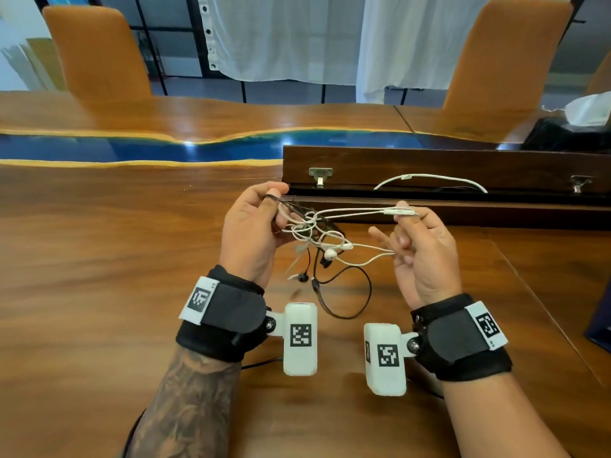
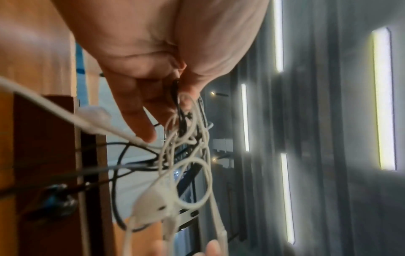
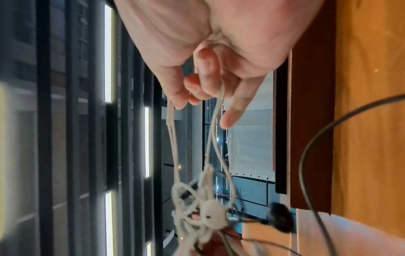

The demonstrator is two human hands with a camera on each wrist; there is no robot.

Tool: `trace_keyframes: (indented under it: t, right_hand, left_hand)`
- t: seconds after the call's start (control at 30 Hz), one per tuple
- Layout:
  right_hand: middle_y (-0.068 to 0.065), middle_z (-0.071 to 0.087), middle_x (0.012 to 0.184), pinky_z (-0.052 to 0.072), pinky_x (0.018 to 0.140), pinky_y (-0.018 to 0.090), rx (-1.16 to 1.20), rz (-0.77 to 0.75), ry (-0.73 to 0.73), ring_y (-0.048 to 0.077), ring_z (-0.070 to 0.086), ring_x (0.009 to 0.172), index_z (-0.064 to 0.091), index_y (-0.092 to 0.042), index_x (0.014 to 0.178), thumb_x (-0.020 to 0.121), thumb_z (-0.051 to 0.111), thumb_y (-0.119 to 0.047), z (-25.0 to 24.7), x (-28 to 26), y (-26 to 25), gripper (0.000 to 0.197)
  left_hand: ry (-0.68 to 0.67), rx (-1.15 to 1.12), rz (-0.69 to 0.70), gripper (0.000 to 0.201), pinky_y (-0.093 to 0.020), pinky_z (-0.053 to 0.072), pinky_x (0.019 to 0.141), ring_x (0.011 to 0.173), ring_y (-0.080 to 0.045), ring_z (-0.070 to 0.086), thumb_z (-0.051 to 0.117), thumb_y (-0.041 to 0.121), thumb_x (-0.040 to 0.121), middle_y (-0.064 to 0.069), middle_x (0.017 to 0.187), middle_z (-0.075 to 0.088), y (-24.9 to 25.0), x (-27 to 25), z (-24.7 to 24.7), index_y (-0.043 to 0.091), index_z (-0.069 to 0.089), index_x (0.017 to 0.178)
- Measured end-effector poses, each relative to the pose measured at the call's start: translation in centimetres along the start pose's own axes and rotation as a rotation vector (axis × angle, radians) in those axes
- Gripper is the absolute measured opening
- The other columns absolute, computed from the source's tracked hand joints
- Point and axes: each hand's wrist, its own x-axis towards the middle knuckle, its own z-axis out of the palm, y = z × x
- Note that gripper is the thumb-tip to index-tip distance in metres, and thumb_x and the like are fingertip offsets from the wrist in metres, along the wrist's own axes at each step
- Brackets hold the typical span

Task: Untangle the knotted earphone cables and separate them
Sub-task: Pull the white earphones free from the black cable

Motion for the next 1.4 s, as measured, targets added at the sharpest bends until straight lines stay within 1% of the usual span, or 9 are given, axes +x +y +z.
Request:
trace_keyframes:
  t: [0.17, 0.37, 0.5, 0.73, 0.83, 0.9, 1.07, 1.23, 1.4]
  right_hand:
    - [-0.004, 0.041, 0.057, 0.031, 0.041, 0.020, -0.078, -0.005, 0.055, 0.008, 0.033, 0.046, 0.063, -0.014, 0.086, 0.099, 0.058, -0.006, -0.8, 0.4, 0.2, 0.016]
    - [-0.006, 0.056, 0.064, 0.045, 0.058, 0.021, -0.515, -0.259, 0.265, 0.007, 0.051, 0.058, 0.063, -0.024, 0.081, 0.090, 0.073, -0.013, -1.7, 1.0, 0.9, 0.017]
    - [-0.010, 0.059, 0.067, 0.045, 0.061, 0.020, -0.540, -0.219, 0.220, 0.004, 0.054, 0.062, 0.066, -0.022, 0.088, 0.091, 0.068, -0.011, -1.9, 1.3, 0.9, 0.011]
    - [0.002, 0.042, 0.060, 0.049, 0.069, 0.038, -0.205, 0.176, -0.127, 0.013, 0.037, 0.052, 0.069, -0.004, 0.090, 0.105, 0.027, -0.058, -0.9, 0.4, 0.4, 0.070]
    - [0.003, 0.037, 0.065, 0.052, 0.068, 0.040, -0.016, 0.214, -0.226, 0.014, 0.033, 0.054, 0.068, -0.003, 0.095, 0.100, 0.022, -0.068, -0.8, 0.5, 0.2, 0.080]
    - [0.003, 0.036, 0.067, 0.050, 0.067, 0.038, 0.132, 0.227, -0.284, 0.015, 0.031, 0.056, 0.067, -0.003, 0.096, 0.097, 0.021, -0.071, -0.6, 0.4, 0.0, 0.081]
    - [0.004, 0.031, 0.070, 0.043, 0.066, 0.032, 0.407, 0.233, -0.398, 0.016, 0.028, 0.061, 0.064, -0.005, 0.097, 0.087, 0.030, -0.077, -0.2, 0.0, -0.3, 0.080]
    - [0.004, 0.034, 0.071, 0.042, 0.069, 0.033, 0.399, 0.225, -0.412, 0.016, 0.033, 0.062, 0.062, -0.004, 0.103, 0.090, 0.034, -0.071, -0.2, 0.1, -0.2, 0.074]
    - [-0.001, 0.043, 0.069, 0.036, 0.068, 0.030, 0.071, 0.199, -0.135, 0.012, 0.040, 0.060, 0.058, -0.008, 0.114, 0.100, 0.046, -0.018, 0.1, 0.2, 0.4, 0.021]
  left_hand:
    - [0.019, 0.184, -0.002, 0.019, -0.023, 0.029, 0.048, 0.048, -0.009, 0.031, 0.046, 0.009, 0.104, 0.010, 0.053, 0.035, -0.6, 0.3, -0.5, 0.013, 0.065, 0.100]
    - [0.077, 0.567, 0.065, 0.020, -0.023, 0.034, 0.050, 0.043, -0.004, 0.038, 0.058, 0.007, 0.095, 0.014, 0.046, 0.047, -1.2, 0.6, -0.8, 0.014, 0.073, 0.083]
    - [0.028, 0.665, 0.077, 0.015, -0.010, 0.043, 0.053, 0.059, 0.000, 0.051, 0.060, 0.004, 0.092, 0.006, 0.077, 0.063, -1.6, 0.3, -0.6, 0.014, 0.071, 0.095]
    - [-0.172, 0.778, 0.125, 0.042, -0.014, 0.041, 0.088, 0.106, 0.001, 0.051, 0.069, 0.017, 0.091, 0.008, 0.125, 0.051, -2.0, -0.4, 0.2, 0.026, 0.057, 0.130]
    - [-0.204, 0.776, 0.155, 0.019, -0.007, 0.042, 0.070, 0.079, 0.004, 0.053, 0.074, 0.025, 0.089, 0.003, 0.099, 0.062, -1.9, -0.8, 0.5, 0.018, 0.065, 0.104]
    - [-0.312, 0.808, 0.080, 0.025, -0.022, 0.050, 0.068, 0.067, -0.003, 0.054, 0.076, 0.033, 0.087, -0.008, 0.084, 0.067, -2.2, -0.9, 0.6, 0.010, 0.066, 0.090]
    - [-0.509, 0.875, -0.174, 0.041, -0.029, 0.056, 0.067, 0.069, -0.013, 0.071, 0.062, 0.055, 0.092, -0.001, 0.082, 0.077, -2.6, -1.8, 1.4, 0.015, 0.073, 0.095]
    - [-0.510, 0.588, -0.221, 0.018, -0.026, 0.051, 0.060, 0.073, -0.016, 0.072, 0.057, 0.025, 0.101, -0.012, 0.093, 0.077, -2.0, -2.0, 2.0, 0.010, 0.068, 0.104]
    - [-0.363, 0.388, -0.221, 0.013, -0.030, 0.057, 0.059, 0.081, -0.020, 0.074, 0.061, 0.009, 0.098, -0.017, 0.095, 0.076, -1.4, -1.4, 1.3, 0.001, 0.069, 0.106]
